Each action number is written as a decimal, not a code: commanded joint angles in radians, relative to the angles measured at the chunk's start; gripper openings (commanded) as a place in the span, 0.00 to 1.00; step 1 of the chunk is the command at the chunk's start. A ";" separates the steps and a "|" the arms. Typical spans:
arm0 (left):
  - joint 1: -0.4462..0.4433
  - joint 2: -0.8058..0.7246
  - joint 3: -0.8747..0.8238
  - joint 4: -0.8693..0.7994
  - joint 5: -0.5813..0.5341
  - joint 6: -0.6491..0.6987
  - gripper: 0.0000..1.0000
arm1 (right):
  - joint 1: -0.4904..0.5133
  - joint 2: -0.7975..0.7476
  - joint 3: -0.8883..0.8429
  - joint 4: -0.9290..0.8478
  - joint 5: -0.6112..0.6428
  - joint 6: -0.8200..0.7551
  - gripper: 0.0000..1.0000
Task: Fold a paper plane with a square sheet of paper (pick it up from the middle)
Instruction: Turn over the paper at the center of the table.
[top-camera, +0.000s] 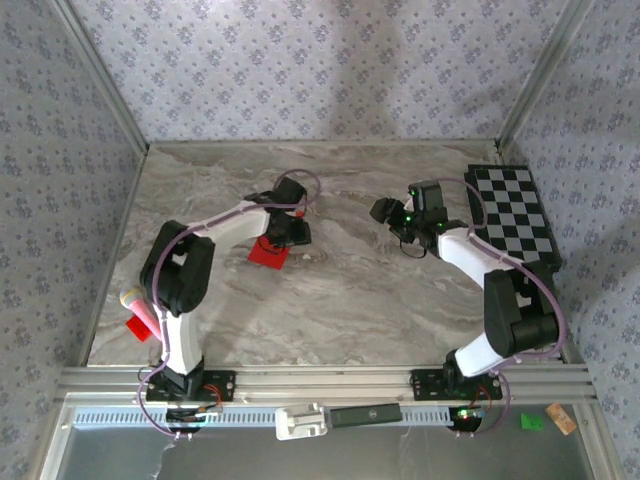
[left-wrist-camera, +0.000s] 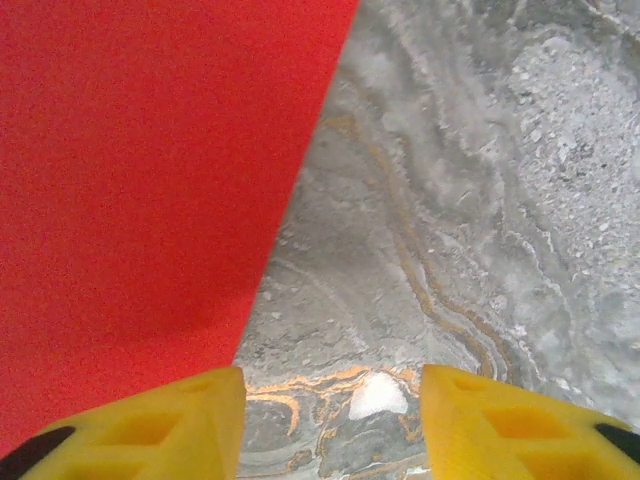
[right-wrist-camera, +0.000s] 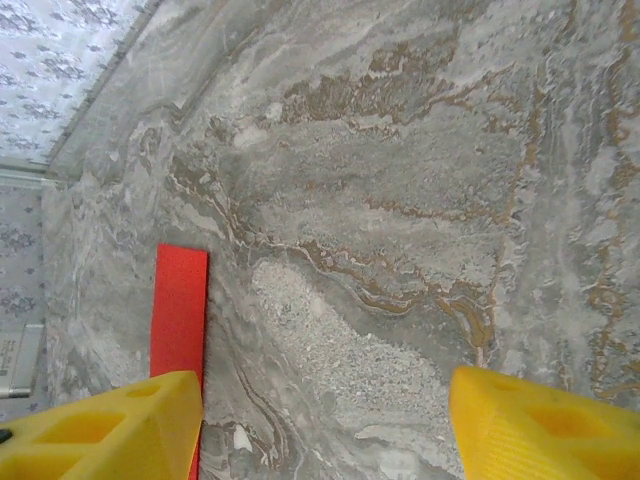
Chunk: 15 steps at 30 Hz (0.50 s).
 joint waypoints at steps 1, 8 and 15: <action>0.076 -0.133 -0.075 0.152 0.197 -0.103 0.54 | 0.049 0.081 0.082 -0.030 -0.043 0.010 0.66; 0.259 -0.346 -0.249 0.120 0.065 -0.173 0.64 | 0.248 0.302 0.321 -0.113 -0.076 -0.011 0.63; 0.416 -0.510 -0.388 0.078 -0.029 -0.194 0.77 | 0.410 0.526 0.583 -0.220 -0.101 -0.017 0.59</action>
